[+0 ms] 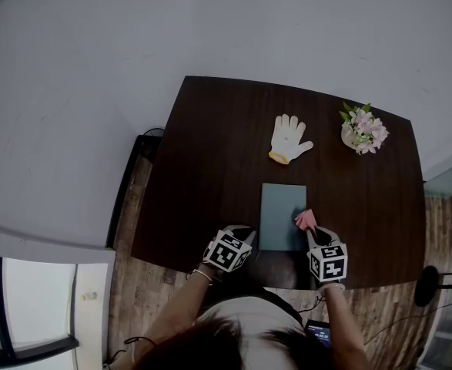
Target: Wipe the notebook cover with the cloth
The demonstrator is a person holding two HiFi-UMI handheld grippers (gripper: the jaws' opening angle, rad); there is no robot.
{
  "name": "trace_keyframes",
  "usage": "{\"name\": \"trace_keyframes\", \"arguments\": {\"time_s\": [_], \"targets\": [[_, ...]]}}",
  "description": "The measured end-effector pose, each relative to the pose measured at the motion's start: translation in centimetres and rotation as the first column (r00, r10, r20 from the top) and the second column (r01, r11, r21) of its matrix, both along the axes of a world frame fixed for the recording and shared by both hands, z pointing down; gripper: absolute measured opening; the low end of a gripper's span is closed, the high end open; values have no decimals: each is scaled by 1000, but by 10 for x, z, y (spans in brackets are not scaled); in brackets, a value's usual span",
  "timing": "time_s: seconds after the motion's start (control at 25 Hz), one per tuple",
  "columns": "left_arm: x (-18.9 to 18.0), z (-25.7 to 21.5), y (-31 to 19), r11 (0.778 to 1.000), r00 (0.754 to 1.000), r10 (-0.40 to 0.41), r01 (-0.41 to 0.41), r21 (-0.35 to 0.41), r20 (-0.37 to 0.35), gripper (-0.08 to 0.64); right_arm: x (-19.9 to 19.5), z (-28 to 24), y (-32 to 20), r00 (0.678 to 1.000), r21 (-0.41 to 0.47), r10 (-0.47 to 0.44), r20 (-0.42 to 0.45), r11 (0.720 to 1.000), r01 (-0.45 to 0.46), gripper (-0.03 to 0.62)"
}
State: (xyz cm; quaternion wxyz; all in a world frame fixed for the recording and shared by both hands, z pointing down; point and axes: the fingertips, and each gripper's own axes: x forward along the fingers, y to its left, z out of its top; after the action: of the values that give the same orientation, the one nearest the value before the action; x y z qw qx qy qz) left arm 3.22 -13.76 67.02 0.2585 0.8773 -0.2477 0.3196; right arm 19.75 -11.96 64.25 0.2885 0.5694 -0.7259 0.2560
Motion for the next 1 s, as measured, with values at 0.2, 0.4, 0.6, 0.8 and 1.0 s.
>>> {"name": "trace_keyframes", "arguments": {"time_s": [0.2,0.4,0.6,0.8,1.0], "targets": [[0,0,0,1000,1000,-9,9,3,-1,18,-42,-10,6,995,24,-78,56,997,77,41],[1,-1,-3,1000,1000,-30,30,2,-9,18,-83,-14,9,979,33,-186,87,982,184,41],[1,-1,-3,999,999,-38,38,17,-15,18,-112,-8,14,960,20,-266,91,964,266,41],[-1,-2,-3,998,998,-61,61,10,-26,18,-137,0,17,940,2,-328,90,944,329,41],[-3,-3,0,998,997,-70,70,2,-38,18,-146,15,18,940,-38,-332,84,941,336,41]]}}
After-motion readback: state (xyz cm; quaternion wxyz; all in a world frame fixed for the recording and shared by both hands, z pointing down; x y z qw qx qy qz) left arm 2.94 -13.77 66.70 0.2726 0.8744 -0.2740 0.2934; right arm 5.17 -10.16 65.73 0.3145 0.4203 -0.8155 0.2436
